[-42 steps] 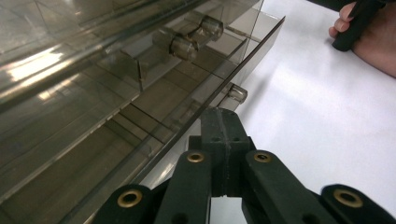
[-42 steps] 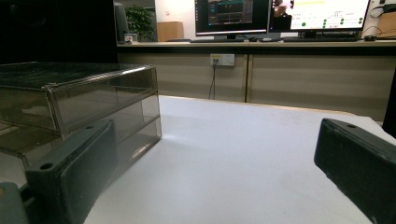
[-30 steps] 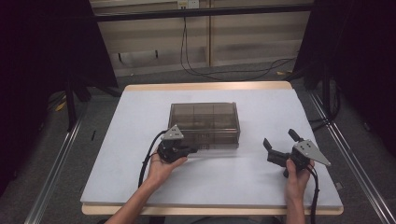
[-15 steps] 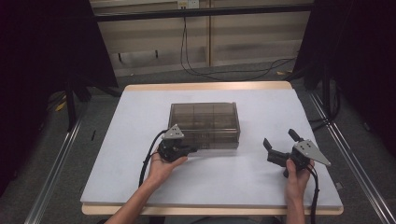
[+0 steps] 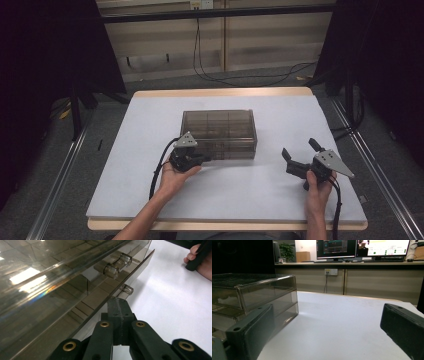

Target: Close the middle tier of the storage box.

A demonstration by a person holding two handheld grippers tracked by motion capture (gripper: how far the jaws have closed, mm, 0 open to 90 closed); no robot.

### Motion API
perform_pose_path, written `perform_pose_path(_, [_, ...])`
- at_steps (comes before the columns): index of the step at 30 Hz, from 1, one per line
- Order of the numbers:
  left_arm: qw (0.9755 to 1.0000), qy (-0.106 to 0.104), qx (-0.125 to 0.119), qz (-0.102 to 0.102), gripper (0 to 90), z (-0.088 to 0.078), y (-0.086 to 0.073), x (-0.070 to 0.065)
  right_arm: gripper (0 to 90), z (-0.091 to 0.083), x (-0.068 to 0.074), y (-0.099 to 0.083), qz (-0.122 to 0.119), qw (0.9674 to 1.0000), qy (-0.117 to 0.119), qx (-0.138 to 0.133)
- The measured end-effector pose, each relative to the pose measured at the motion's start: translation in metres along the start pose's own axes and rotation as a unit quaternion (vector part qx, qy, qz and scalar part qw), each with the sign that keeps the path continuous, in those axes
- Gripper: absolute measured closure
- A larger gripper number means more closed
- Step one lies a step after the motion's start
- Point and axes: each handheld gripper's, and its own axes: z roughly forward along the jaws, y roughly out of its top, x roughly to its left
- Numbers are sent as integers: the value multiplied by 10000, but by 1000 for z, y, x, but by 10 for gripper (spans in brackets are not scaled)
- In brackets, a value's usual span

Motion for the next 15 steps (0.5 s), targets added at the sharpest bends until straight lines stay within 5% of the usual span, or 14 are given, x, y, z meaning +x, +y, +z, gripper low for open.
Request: perform_pose_path(15, [10000,56,4,-11,900,1,1,1,0,0,0,0,-9,10000,5,2])
